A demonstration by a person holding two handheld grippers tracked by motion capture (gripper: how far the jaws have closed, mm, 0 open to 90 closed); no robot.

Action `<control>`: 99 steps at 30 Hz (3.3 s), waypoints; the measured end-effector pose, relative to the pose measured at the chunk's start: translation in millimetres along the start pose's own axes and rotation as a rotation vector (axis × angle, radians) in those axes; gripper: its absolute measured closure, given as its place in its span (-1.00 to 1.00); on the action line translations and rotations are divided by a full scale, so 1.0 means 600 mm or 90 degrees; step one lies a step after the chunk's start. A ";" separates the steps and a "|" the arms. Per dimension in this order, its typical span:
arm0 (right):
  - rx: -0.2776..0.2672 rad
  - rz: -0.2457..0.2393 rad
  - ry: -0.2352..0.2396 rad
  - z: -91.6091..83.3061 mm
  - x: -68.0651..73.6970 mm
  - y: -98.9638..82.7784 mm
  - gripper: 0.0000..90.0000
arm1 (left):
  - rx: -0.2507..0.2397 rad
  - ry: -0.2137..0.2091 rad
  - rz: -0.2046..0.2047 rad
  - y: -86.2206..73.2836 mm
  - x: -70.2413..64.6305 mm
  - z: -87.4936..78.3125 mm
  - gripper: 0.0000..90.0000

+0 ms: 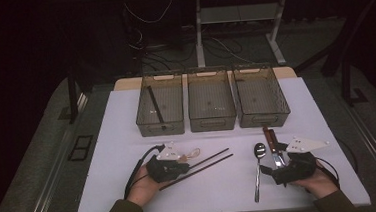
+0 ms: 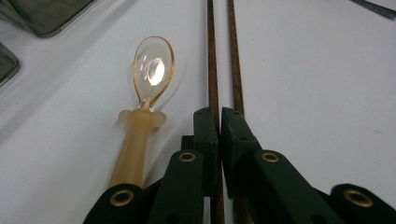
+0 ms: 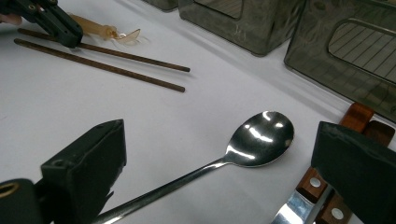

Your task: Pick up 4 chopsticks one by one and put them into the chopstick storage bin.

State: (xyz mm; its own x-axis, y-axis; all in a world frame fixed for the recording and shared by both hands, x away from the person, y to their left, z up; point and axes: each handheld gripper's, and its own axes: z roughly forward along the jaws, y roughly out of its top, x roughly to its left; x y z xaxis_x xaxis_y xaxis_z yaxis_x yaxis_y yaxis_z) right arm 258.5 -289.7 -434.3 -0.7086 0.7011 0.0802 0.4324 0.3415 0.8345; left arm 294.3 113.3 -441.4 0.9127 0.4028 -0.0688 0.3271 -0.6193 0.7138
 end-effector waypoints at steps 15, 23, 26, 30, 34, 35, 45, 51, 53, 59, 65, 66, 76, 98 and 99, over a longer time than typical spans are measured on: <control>-0.002 -0.003 -0.003 -0.001 0.000 0.001 -0.92 | -0.019 -0.010 -0.024 0.004 -0.010 -0.032 0.89; -0.001 -0.003 -0.003 -0.001 -0.001 0.001 -0.92 | -0.043 0.000 -0.043 0.002 0.002 -0.056 0.89; -0.001 -0.003 -0.003 -0.001 -0.001 0.001 -0.92 | -0.049 0.008 -0.053 0.001 0.008 -0.063 0.89; -0.003 -0.004 -0.002 -0.003 -0.001 0.001 -0.92 | -0.058 0.023 -0.060 -0.001 0.016 -0.071 0.89; -0.002 -0.002 -0.003 -0.003 -0.002 0.001 -0.92 | -0.064 0.031 -0.064 -0.001 0.022 -0.077 0.89; -0.002 -0.002 -0.003 -0.002 -0.002 0.001 -0.92 | -0.069 0.033 -0.066 -0.001 0.024 -0.079 0.89; -0.003 -0.001 -0.001 -0.004 -0.002 0.001 -0.92 | -0.100 0.053 -0.089 0.001 0.040 -0.093 0.89; -0.006 0.001 -0.001 -0.005 -0.002 0.001 -0.92 | -0.118 0.059 -0.093 0.010 0.047 -0.100 0.89; -0.005 -0.002 -0.001 -0.004 -0.001 0.001 -0.92 | -0.128 0.061 -0.097 0.014 0.052 -0.104 0.89; -0.010 -0.001 -0.008 -0.007 -0.003 0.002 -0.92 | -0.137 0.075 -0.106 0.021 0.070 -0.105 0.89; -0.011 0.003 -0.008 -0.007 -0.005 0.001 -0.92 | -0.156 0.097 -0.115 0.040 0.093 -0.114 0.89; -0.011 0.005 -0.008 -0.007 -0.005 0.001 -0.92 | -0.159 0.103 -0.117 0.044 0.096 -0.114 0.89; -0.006 0.005 -0.007 -0.003 -0.005 0.000 -0.92 | -0.168 0.142 -0.125 0.076 0.133 -0.107 0.89; -0.007 0.008 0.004 0.001 -0.001 0.001 -0.92 | -0.160 0.243 -0.210 0.121 0.249 -0.098 0.89; -0.007 0.006 0.006 0.002 -0.001 0.001 -0.92 | -0.151 0.250 -0.212 0.121 0.255 -0.095 0.89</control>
State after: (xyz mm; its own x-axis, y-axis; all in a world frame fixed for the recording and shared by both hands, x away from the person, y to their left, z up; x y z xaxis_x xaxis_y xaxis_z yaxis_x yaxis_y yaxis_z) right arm 259.9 -289.0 -434.3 -0.7100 0.6981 0.0926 0.4325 0.3285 0.8397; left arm 443.6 168.4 -360.4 0.5952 0.7991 -0.0849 0.4759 -0.2654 0.8385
